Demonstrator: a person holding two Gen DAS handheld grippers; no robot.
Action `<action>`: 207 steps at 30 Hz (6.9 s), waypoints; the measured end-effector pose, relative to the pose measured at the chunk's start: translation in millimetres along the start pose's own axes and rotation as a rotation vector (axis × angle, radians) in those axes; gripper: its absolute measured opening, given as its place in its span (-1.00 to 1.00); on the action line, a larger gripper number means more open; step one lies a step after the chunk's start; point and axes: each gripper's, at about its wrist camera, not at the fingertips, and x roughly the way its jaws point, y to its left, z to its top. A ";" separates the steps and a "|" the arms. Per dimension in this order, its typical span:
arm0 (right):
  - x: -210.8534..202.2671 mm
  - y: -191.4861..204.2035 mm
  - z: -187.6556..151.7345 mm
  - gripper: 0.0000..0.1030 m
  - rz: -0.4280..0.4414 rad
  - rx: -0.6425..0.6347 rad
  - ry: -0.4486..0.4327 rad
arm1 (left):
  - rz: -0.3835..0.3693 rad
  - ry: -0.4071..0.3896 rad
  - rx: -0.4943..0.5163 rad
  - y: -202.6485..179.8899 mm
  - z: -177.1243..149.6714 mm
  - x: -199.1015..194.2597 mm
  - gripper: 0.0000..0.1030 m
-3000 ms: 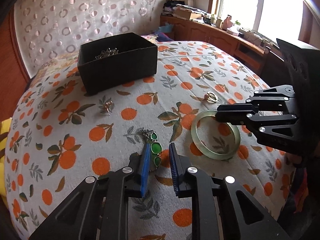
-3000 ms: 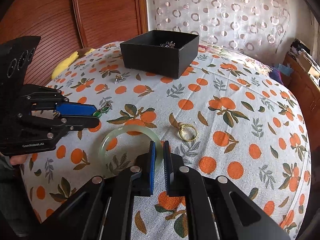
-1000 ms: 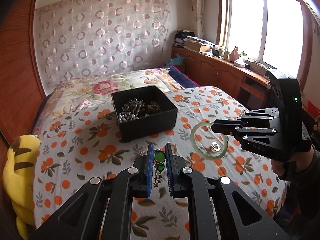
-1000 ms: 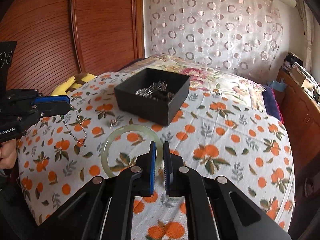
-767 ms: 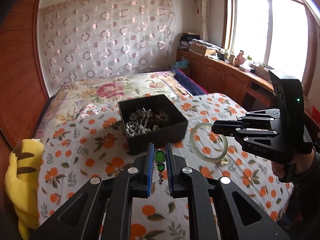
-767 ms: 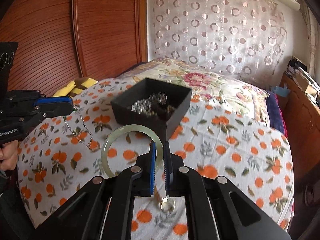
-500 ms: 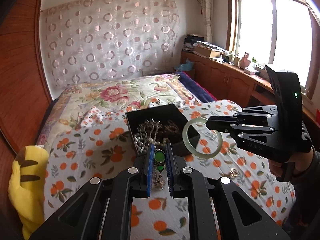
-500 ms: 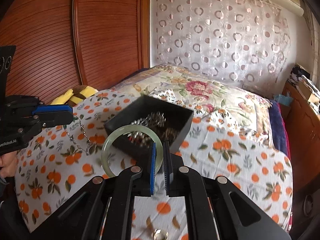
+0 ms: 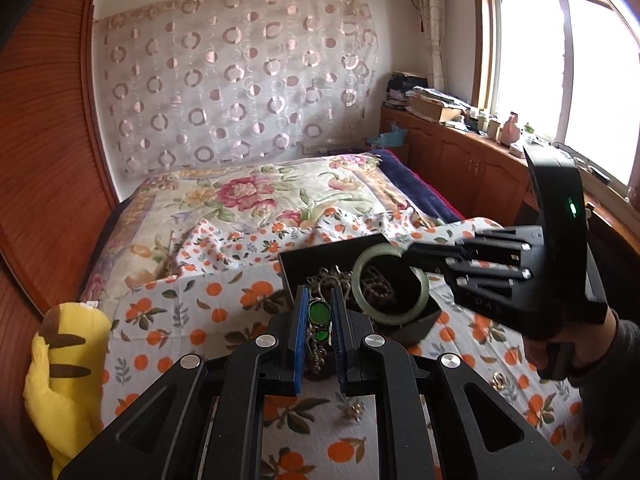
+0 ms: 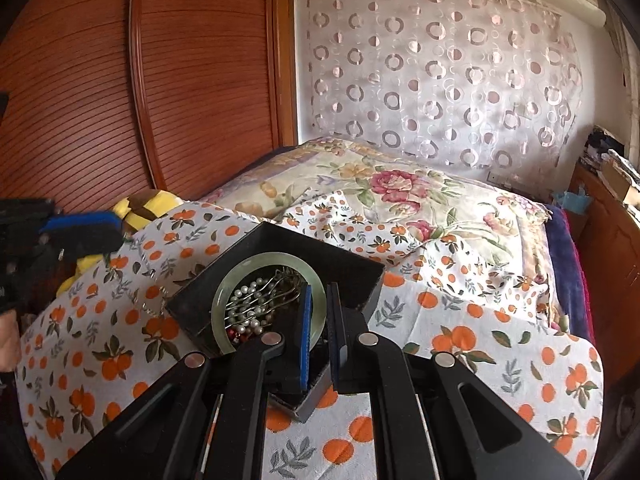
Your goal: Organize jewelry
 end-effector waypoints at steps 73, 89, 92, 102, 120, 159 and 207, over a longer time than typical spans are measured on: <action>-73.3 3.6 -112.9 -0.44 -0.054 0.125 0.154 | -0.097 0.156 0.043 -9.3 -60.2 35.3 -0.42; -60.3 21.0 -130.9 -0.18 -0.068 0.060 0.238 | -0.096 0.209 0.044 -12.8 -72.4 47.1 -0.41; -60.8 21.0 -131.4 -0.42 -0.083 0.045 0.237 | -0.084 0.218 0.050 -13.3 -72.8 49.6 -0.40; -68.4 12.9 -132.1 -0.57 -0.081 0.068 0.210 | -0.079 0.238 0.063 -16.5 -75.9 53.5 -0.40; -72.3 9.2 -115.5 -0.57 -0.083 0.073 0.162 | -0.082 0.281 0.107 -29.0 -87.1 62.3 -0.51; -28.3 15.7 -17.8 -0.57 -0.013 0.007 0.047 | -0.051 0.064 0.021 -1.4 -14.3 29.0 -0.80; -36.2 -7.4 -31.6 -0.21 -0.050 0.099 0.021 | 0.000 0.046 0.007 -4.9 17.9 62.7 -0.52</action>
